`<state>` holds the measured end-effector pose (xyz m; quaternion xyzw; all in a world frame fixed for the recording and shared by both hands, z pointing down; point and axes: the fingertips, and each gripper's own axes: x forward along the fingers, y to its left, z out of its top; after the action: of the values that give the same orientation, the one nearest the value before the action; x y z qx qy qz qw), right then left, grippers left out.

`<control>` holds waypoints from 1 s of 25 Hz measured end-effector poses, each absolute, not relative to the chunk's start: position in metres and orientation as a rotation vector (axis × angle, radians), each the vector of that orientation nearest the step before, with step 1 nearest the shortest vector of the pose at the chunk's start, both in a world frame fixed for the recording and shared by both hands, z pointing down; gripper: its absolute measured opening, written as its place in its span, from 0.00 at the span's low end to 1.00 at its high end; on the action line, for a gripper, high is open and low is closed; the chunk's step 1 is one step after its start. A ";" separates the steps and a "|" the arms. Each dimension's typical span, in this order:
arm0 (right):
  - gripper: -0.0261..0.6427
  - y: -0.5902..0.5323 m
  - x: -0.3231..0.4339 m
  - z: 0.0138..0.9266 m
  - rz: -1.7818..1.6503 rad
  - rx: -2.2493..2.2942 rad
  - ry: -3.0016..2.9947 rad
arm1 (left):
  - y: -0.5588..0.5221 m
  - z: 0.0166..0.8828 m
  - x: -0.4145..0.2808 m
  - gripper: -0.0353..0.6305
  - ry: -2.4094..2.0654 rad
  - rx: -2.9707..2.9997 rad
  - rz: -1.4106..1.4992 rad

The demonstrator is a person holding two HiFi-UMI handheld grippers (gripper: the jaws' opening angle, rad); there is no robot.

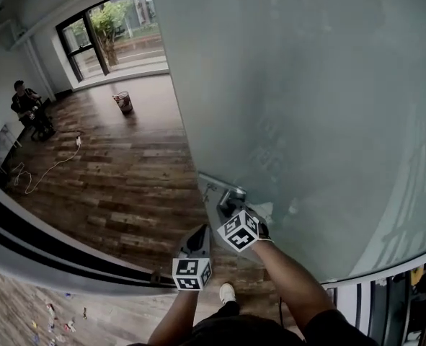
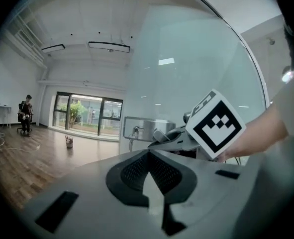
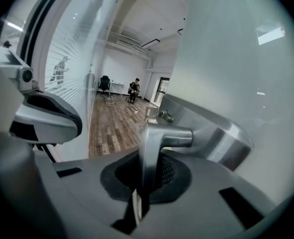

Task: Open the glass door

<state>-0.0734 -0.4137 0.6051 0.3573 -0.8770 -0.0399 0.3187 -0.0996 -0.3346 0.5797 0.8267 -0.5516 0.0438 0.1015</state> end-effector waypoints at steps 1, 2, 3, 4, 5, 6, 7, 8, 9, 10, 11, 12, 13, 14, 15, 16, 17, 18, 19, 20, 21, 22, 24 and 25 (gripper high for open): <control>0.06 -0.424 -0.067 0.602 -0.096 0.951 -2.302 | -0.345 0.575 -0.096 0.05 -1.621 2.444 0.116; 0.06 -0.435 -0.061 0.598 -0.086 0.961 -2.297 | -0.355 0.568 -0.091 0.05 -1.609 2.450 0.102; 0.06 -0.446 -0.054 0.594 -0.076 0.971 -2.292 | -0.364 0.562 -0.087 0.05 -1.597 2.459 0.092; 0.06 -0.458 -0.048 0.592 -0.064 0.979 -2.287 | -0.374 0.558 -0.083 0.05 -1.585 2.467 0.086; 0.06 -0.471 -0.042 0.593 -0.051 0.986 -2.282 | -0.383 0.556 -0.079 0.05 -1.570 2.476 0.082; 0.06 -0.483 -0.037 0.594 -0.037 0.992 -2.277 | -0.391 0.554 -0.076 0.05 -1.556 2.485 0.082; 0.06 -0.495 -0.032 0.595 -0.023 0.998 -2.272 | -0.399 0.553 -0.072 0.05 -1.541 2.498 0.088; 0.06 -0.506 -0.026 0.595 -0.011 1.007 -2.266 | -0.405 0.551 -0.068 0.05 -1.528 2.514 0.097; 0.06 -0.517 -0.020 0.595 -0.002 1.020 -2.259 | -0.412 0.547 -0.063 0.05 -1.514 2.530 0.099; 0.06 -0.528 -0.013 0.593 0.006 1.035 -2.250 | -0.417 0.542 -0.058 0.05 -1.499 2.541 0.090; 0.06 -0.538 -0.006 0.592 0.015 1.050 -2.242 | -0.421 0.536 -0.055 0.05 -1.485 2.551 0.071; 0.06 -0.547 0.001 0.590 0.025 1.063 -2.235 | -0.425 0.530 -0.052 0.05 -1.473 2.561 0.049; 0.06 -0.556 0.008 0.588 0.036 1.075 -2.229 | -0.428 0.525 -0.051 0.05 -1.464 2.571 0.030; 0.06 -0.565 0.014 0.587 0.047 1.087 -2.226 | -0.431 0.522 -0.051 0.05 -1.458 2.578 0.016; 0.06 -0.574 0.020 0.587 0.057 1.101 -2.225 | -0.435 0.521 -0.051 0.05 -1.457 2.580 0.010; 0.06 -0.584 0.027 0.589 0.070 1.112 -2.227 | -0.440 0.523 -0.051 0.05 -1.459 2.576 0.013; 0.06 -0.595 0.035 0.592 0.084 1.121 -2.230 | -0.446 0.527 -0.051 0.05 -1.464 2.568 0.021; 0.06 -0.606 0.044 0.596 0.097 1.128 -2.233 | -0.453 0.532 -0.049 0.05 -1.470 2.559 0.031; 0.06 -0.618 0.053 0.598 0.107 1.134 -2.233 | -0.462 0.536 -0.048 0.05 -1.479 2.551 0.041; 0.06 -0.630 0.061 0.600 0.116 1.142 -2.231 | -0.471 0.539 -0.047 0.05 -1.493 2.544 0.051; 0.06 -0.642 0.068 0.601 0.127 1.150 -2.229 | -0.481 0.541 -0.046 0.05 -1.511 2.535 0.059; 0.06 -0.654 0.075 0.602 0.139 1.158 -2.228 | -0.491 0.542 -0.045 0.05 -1.530 2.526 0.067; 0.06 -0.671 0.093 0.604 0.173 1.172 -2.225 | -0.508 0.544 -0.039 0.05 -1.557 2.512 0.079; 0.06 -0.679 0.104 0.605 0.189 1.179 -2.224 | -0.516 0.545 -0.034 0.05 -1.561 2.510 0.084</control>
<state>0.1037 -0.6788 0.6050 0.4452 -0.8393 0.0713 0.3038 -0.0337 -0.5161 0.5447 0.8452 -0.5257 0.0282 0.0920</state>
